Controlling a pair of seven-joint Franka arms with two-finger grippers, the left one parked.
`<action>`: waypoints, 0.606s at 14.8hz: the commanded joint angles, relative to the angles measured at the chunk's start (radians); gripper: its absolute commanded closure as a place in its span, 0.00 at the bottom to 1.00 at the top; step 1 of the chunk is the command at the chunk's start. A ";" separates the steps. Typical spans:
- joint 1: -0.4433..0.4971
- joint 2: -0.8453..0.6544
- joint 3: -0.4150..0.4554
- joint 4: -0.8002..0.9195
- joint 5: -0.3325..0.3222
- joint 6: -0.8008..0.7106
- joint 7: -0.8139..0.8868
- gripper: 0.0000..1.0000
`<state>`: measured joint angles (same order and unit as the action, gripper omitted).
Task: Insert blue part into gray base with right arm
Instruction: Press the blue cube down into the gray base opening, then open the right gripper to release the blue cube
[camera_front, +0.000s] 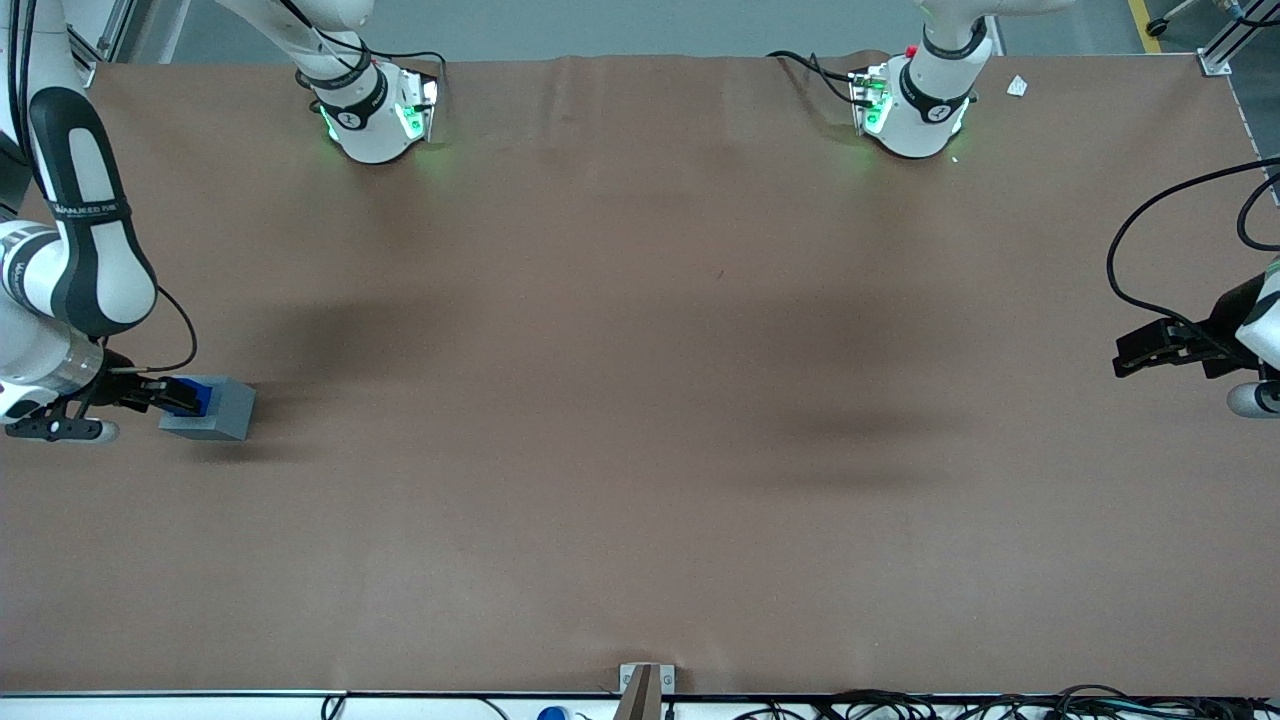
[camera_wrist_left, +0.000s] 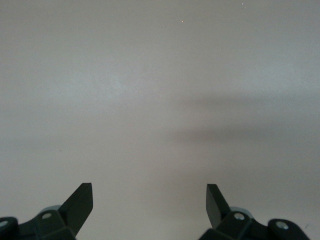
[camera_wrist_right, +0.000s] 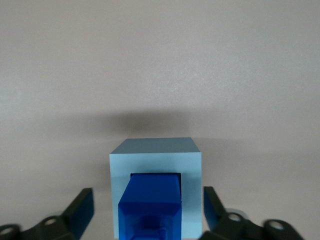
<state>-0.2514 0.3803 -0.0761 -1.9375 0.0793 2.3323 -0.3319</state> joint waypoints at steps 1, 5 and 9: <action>-0.014 -0.037 0.013 0.046 0.019 -0.114 -0.016 0.00; -0.011 -0.072 0.015 0.109 0.019 -0.247 -0.012 0.00; 0.007 -0.141 0.015 0.107 0.020 -0.298 -0.007 0.00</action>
<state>-0.2481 0.2898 -0.0682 -1.8125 0.0843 2.0593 -0.3319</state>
